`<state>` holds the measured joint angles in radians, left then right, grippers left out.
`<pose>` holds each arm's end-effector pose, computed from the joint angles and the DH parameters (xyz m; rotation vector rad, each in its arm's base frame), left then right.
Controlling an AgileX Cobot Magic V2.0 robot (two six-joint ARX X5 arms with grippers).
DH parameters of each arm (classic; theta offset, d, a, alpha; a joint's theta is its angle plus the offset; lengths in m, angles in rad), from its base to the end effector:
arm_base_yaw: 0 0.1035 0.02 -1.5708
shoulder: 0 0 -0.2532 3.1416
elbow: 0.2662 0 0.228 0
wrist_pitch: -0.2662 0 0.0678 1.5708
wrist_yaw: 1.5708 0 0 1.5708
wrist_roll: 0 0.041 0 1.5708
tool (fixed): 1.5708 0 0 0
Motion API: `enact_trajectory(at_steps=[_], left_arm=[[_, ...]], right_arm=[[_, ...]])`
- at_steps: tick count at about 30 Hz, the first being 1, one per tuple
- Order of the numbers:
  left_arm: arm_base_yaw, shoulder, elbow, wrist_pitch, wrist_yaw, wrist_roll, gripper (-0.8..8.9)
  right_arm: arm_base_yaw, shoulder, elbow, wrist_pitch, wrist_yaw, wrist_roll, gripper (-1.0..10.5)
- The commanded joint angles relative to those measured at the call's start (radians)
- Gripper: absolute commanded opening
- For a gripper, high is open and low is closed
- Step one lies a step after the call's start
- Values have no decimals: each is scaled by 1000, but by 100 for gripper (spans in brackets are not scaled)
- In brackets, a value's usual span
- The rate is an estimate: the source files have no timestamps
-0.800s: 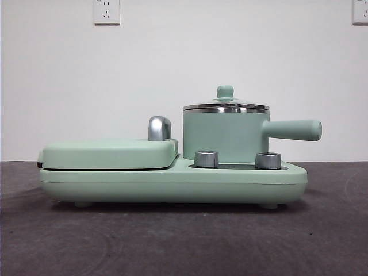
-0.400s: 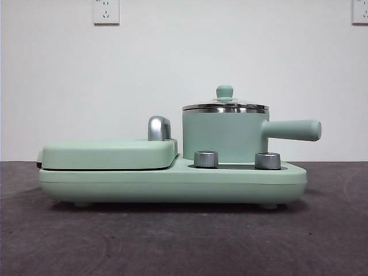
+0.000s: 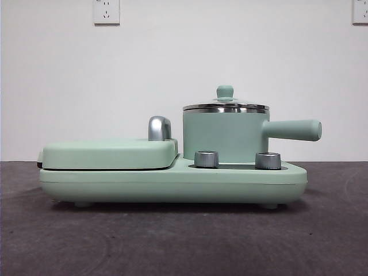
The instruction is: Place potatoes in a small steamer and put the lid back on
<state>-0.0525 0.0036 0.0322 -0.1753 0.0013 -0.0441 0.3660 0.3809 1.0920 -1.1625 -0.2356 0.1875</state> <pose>0.0925 -0.0049 0.1548 -0.0402 0.1478 -0.0505 0.0053 0.0123 0.3397 0.1488 0.5110 0.5463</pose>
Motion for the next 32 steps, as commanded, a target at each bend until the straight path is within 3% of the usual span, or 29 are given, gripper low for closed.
enact_trajectory(at_steps=[1,17,20,22,29,32], left_arm=[[1,0,-19,14,-2,10,9],[1,0,-19,15,-2,10,9],[1,0,-19,14,-2,10,9],[1,0,-19,14,-2,10,9],[1,0,-19,14,-2,10,9],[1,0,-19,14,-2,10,9]], right_arm=[[5,2,10,10,0,-5,19],[2,1,2,19,2,-5,19],[-53,0,-42,57,17,-10,16],[-120,-16,-106,142,23,-12,16],[-330,-101,-488,683,27,-22,16],[-378,-136,-648,865,75,-56,16]])
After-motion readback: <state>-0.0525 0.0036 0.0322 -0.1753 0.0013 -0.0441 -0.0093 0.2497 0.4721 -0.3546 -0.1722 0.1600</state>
